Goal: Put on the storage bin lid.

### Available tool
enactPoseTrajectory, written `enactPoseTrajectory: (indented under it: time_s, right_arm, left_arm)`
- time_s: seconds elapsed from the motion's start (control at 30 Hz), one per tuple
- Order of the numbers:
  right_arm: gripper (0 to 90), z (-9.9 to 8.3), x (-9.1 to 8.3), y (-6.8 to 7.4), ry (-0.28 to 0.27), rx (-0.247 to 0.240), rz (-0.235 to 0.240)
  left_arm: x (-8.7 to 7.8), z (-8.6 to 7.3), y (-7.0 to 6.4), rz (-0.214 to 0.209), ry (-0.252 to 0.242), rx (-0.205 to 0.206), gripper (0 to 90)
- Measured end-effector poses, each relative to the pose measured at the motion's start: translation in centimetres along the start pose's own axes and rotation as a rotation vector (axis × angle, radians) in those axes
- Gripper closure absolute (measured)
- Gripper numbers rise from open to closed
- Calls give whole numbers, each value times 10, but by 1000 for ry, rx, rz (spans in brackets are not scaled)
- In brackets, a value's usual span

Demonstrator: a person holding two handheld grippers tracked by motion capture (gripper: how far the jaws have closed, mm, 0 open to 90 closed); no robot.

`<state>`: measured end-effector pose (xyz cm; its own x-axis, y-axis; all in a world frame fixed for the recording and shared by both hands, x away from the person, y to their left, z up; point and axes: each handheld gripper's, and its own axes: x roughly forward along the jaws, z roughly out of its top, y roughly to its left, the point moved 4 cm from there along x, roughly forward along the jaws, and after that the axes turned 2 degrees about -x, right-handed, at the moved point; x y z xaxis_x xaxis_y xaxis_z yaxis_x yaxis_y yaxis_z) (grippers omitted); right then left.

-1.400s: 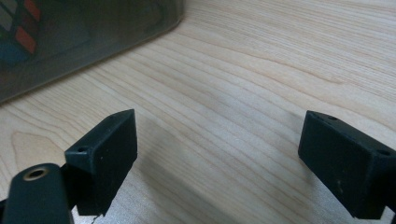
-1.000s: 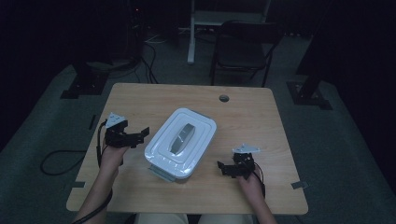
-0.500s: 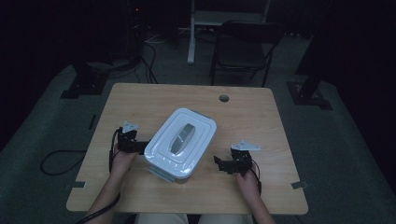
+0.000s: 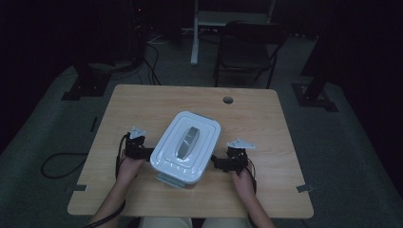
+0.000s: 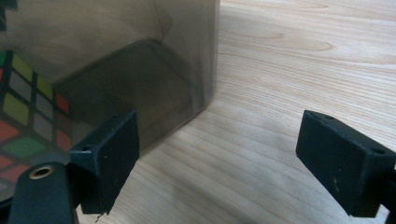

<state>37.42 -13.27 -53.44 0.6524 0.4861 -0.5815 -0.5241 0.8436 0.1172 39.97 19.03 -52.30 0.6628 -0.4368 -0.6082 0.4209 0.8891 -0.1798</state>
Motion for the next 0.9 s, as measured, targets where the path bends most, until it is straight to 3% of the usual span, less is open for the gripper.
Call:
enactPoseTrajectory:
  time_s: [0.07, 0.2, 0.3, 0.43, 0.9]
  right_arm:
    - [135, 1, 1, -2, 0, -5, -18]
    - [133, 1, 0, -9, -6, 25, 3]
    - [133, 2, 0, -18, 1, 28, -8]
    - [138, 5, 1, -24, 10, 16, -31]
    - [140, -1, -3, -32, 25, 2, -46]
  left_arm:
    - [0, -1, -4, -11, 1, 8, 19]
    - [-1, -5, -18, -47, 3, 25, 18]
    - [0, -8, -31, -24, 7, 65, 18]
    - [-1, -10, -40, -39, 25, 60, 19]
    - [4, -12, -51, -75, 40, 67, 19]
